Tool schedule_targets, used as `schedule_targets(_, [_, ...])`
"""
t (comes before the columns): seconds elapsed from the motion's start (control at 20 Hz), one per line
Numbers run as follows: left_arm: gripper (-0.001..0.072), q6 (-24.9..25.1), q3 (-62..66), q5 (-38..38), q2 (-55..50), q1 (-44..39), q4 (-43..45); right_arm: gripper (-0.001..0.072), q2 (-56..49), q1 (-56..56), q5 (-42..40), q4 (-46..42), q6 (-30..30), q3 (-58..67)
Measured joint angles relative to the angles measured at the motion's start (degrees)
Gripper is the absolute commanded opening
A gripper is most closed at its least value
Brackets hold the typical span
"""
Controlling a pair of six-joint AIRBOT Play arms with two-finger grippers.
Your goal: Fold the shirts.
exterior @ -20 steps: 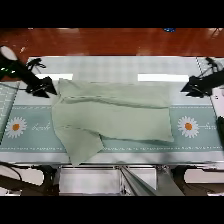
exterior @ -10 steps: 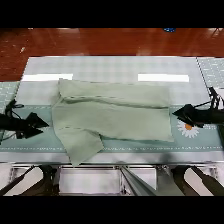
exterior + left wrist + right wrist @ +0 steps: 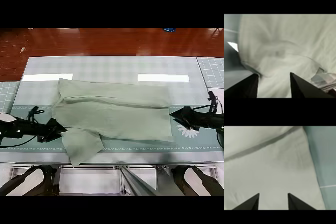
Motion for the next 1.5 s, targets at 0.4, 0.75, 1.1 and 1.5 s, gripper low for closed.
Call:
schedule_targets(0.4, [0.0018, 0.63, -0.02, 2.38, -2.64, -5.92, 0.24, 0.0416, 0.07, -11.06, 8.28, -16.04, 5.97, -2.27])
schedule_targets(0.75, [0.0018, 0.9, 0.09, 2.38, -2.84, -6.38, 0.55, 0.0416, -3.72, -7.93, 9.73, -18.62, 7.67, -6.62])
schedule_targets(1.1, [0.0018, 0.92, 0.11, 2.49, -2.86, -6.38, 0.74, 0.025, -12.66, -0.83, 4.15, -8.92, 5.57, -6.6])
schedule_targets(1.5, [0.0018, 2.21, 11.69, 0.2, -2.93, -4.72, 1.16, 0.0023, -15.32, 5.7, 5.09, -4.72, 2.14, 4.33])
